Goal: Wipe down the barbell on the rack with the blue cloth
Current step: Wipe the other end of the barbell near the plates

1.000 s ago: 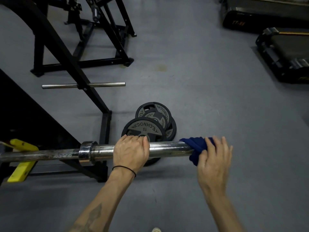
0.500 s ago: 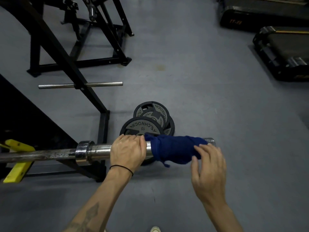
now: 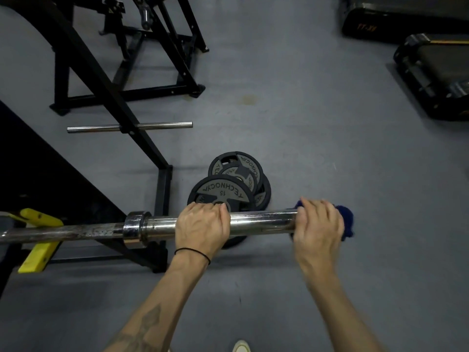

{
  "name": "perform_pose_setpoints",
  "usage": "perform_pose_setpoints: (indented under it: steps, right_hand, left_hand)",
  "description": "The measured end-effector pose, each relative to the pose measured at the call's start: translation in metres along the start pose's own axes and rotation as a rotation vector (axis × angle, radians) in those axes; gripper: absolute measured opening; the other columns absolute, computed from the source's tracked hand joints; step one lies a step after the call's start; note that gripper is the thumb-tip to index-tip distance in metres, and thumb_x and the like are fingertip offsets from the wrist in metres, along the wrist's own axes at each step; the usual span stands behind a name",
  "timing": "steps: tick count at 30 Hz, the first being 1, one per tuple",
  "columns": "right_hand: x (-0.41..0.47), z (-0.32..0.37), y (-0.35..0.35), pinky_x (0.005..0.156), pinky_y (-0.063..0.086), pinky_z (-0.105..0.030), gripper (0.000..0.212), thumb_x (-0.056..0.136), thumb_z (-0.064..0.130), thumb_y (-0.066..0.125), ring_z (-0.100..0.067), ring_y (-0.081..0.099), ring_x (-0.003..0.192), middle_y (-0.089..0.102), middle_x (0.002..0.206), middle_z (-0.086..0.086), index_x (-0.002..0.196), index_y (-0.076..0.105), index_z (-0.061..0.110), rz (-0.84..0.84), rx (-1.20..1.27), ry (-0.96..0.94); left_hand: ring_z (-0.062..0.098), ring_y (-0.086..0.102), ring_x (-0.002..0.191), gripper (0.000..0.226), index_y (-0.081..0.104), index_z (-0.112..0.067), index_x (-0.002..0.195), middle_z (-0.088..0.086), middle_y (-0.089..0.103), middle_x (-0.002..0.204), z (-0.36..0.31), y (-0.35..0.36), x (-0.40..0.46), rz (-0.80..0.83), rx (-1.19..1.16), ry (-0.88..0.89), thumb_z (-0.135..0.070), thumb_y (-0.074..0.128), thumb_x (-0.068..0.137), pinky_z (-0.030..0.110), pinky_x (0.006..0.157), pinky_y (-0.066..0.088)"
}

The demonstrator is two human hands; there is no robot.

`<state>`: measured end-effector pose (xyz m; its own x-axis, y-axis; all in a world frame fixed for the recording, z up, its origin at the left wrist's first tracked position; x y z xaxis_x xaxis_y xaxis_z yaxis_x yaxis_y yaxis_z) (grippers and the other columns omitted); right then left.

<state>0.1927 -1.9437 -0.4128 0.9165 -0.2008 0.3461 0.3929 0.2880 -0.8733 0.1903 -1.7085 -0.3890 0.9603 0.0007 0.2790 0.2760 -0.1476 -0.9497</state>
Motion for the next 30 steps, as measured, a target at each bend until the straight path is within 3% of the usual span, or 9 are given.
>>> perform_pose_setpoints:
  steps: [3,6,9,12,16,21,23,26,30]
  right_hand:
    - [-0.022,0.065,0.013,0.124,0.011,-0.057,0.053,0.106,0.041,0.032,-0.029,0.057,0.13,0.07,0.126,-0.007,0.13,0.068,0.011,0.047,0.017,-0.061]
    - [-0.04,0.091,0.007,0.12,0.025,-0.049,0.051,0.106,0.036,0.034,-0.024,0.056,0.132,0.064,0.139,-0.007,0.143,0.058,0.01,0.19,0.148,-0.398]
    - [-0.01,0.069,0.0,0.1,0.042,-0.039,0.046,0.105,0.032,0.038,-0.016,0.064,0.104,0.071,0.114,0.001,0.14,0.06,0.012,0.229,0.205,-0.392]
    - [0.013,0.041,0.002,0.088,0.042,-0.038,0.04,0.104,0.037,0.038,-0.021,0.063,0.085,0.069,0.093,0.003,0.109,0.072,0.017,0.24,0.051,-0.433]
    - [0.018,-0.004,-0.008,0.09,0.04,-0.037,0.039,0.104,0.039,0.041,-0.023,0.059,0.089,0.067,0.099,-0.001,0.114,0.069,0.013,0.227,0.028,-0.577]
    - [0.013,-0.019,-0.005,0.094,0.042,-0.045,0.039,0.099,0.029,0.041,-0.035,0.061,0.093,0.068,0.098,-0.011,0.1,0.071,0.005,-0.011,0.051,-0.106]
    - [0.0,0.027,0.007,0.109,0.035,-0.052,0.037,0.097,0.025,0.039,-0.035,0.061,0.094,0.066,0.091,-0.011,0.09,0.071,0.009,-0.064,0.011,0.067]
    - [-0.025,0.09,0.017,0.117,0.032,-0.05,0.04,0.102,0.028,0.036,-0.025,0.064,0.101,0.071,0.103,-0.005,0.107,0.073,0.013,0.075,0.07,-0.256]
    - [-0.005,0.039,0.009,0.093,0.042,-0.042,0.041,0.105,0.031,0.042,-0.03,0.063,0.095,0.07,0.106,-0.01,0.119,0.071,0.006,0.088,0.069,-0.568]
  left_hand:
    - [0.021,0.058,0.055,0.041,0.058,-0.02,0.06,0.0,0.062,0.058,0.0,0.0,-0.001,0.013,-0.002,0.003,-0.026,0.043,0.098,0.036,0.07,0.049]
    - [0.021,0.062,0.058,0.041,0.062,-0.019,0.064,0.0,0.065,0.061,0.001,0.0,-0.001,0.014,0.003,0.022,-0.025,0.042,0.099,0.036,0.073,0.051]
    - [0.02,0.062,0.059,0.04,0.062,-0.02,0.066,-0.001,0.065,0.063,0.0,-0.001,-0.001,0.036,0.009,0.017,-0.028,0.039,0.098,0.036,0.076,0.051]
    - [0.021,0.06,0.058,0.039,0.061,-0.02,0.068,-0.001,0.063,0.063,0.001,-0.002,-0.001,0.054,0.027,0.048,-0.029,0.037,0.097,0.034,0.071,0.048]
    - [0.021,0.056,0.05,0.04,0.059,-0.019,0.062,-0.001,0.062,0.057,0.002,-0.002,0.001,0.058,0.036,0.036,-0.027,0.041,0.096,0.033,0.059,0.045]
    - [0.022,0.052,0.043,0.047,0.06,-0.017,0.054,0.0,0.059,0.05,-0.001,-0.002,0.003,0.103,0.057,-0.056,-0.029,0.043,0.096,0.031,0.051,0.043]
    - [0.022,0.052,0.043,0.048,0.061,-0.017,0.054,0.0,0.059,0.05,-0.002,-0.004,0.003,0.131,0.045,-0.063,-0.029,0.042,0.096,0.031,0.052,0.044]
    - [0.019,0.056,0.047,0.051,0.063,-0.02,0.059,-0.002,0.062,0.055,-0.002,-0.005,0.004,0.208,0.047,-0.067,-0.034,0.033,0.099,0.031,0.055,0.046]
    - [0.017,0.059,0.057,0.053,0.063,-0.023,0.073,-0.004,0.061,0.065,0.001,-0.011,0.01,0.326,0.047,-0.056,-0.04,0.022,0.102,0.031,0.064,0.052]
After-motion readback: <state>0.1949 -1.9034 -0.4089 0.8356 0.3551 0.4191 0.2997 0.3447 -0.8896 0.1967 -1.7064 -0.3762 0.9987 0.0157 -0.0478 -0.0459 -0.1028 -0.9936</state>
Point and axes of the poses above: each hand's wrist, its own x-axis towards the middle knuckle, its own y-axis out of the palm, z = x × y, the point moved 2 cm from there along x, towards the middle knuckle
